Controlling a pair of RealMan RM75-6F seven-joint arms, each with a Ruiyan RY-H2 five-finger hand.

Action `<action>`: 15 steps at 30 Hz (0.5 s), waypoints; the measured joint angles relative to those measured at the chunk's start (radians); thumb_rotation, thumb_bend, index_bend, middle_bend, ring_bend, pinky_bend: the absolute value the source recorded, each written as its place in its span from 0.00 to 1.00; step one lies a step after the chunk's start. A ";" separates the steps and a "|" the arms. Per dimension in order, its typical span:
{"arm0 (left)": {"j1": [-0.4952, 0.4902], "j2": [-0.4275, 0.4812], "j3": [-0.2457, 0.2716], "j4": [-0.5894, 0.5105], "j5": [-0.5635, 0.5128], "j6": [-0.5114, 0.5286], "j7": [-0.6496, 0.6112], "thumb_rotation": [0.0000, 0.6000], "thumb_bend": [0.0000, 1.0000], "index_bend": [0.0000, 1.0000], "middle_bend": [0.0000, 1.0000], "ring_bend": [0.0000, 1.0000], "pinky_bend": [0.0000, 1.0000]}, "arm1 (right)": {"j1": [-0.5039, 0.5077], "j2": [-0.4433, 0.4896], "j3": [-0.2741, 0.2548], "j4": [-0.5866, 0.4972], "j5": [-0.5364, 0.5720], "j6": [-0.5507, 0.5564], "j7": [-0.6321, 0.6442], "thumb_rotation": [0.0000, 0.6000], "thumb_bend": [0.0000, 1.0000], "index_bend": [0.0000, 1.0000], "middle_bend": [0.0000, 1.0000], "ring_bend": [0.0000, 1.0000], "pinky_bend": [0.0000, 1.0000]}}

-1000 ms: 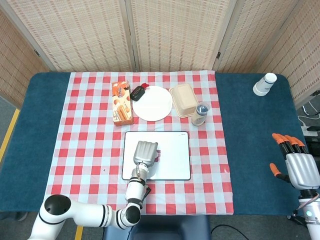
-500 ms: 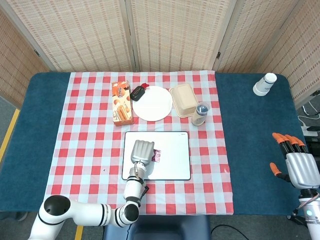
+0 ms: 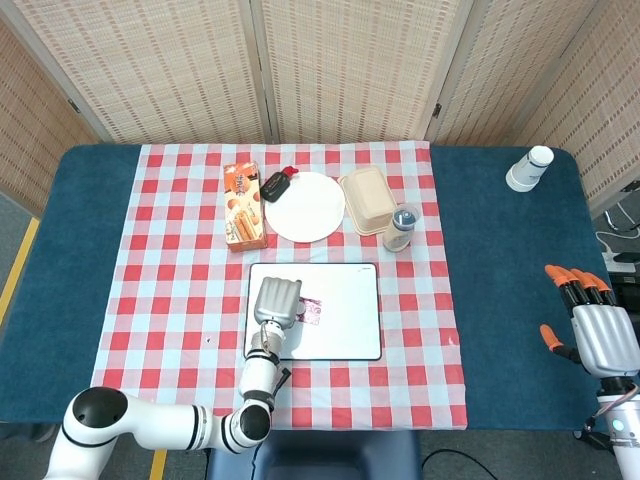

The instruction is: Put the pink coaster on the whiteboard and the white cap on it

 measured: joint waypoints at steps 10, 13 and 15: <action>0.057 0.131 0.002 -0.157 0.142 0.048 -0.097 1.00 0.26 0.21 0.62 0.70 0.77 | -0.004 0.008 -0.003 -0.006 -0.006 0.004 0.013 1.00 0.30 0.09 0.13 0.00 0.14; 0.125 0.242 0.035 -0.280 0.260 0.042 -0.203 1.00 0.23 0.12 0.41 0.50 0.68 | -0.005 0.012 -0.003 -0.007 -0.006 0.002 0.023 1.00 0.30 0.09 0.13 0.00 0.14; 0.190 0.350 0.081 -0.387 0.358 0.034 -0.297 1.00 0.21 0.08 0.30 0.38 0.58 | -0.002 0.014 -0.003 -0.009 -0.005 -0.005 0.025 1.00 0.30 0.09 0.13 0.00 0.14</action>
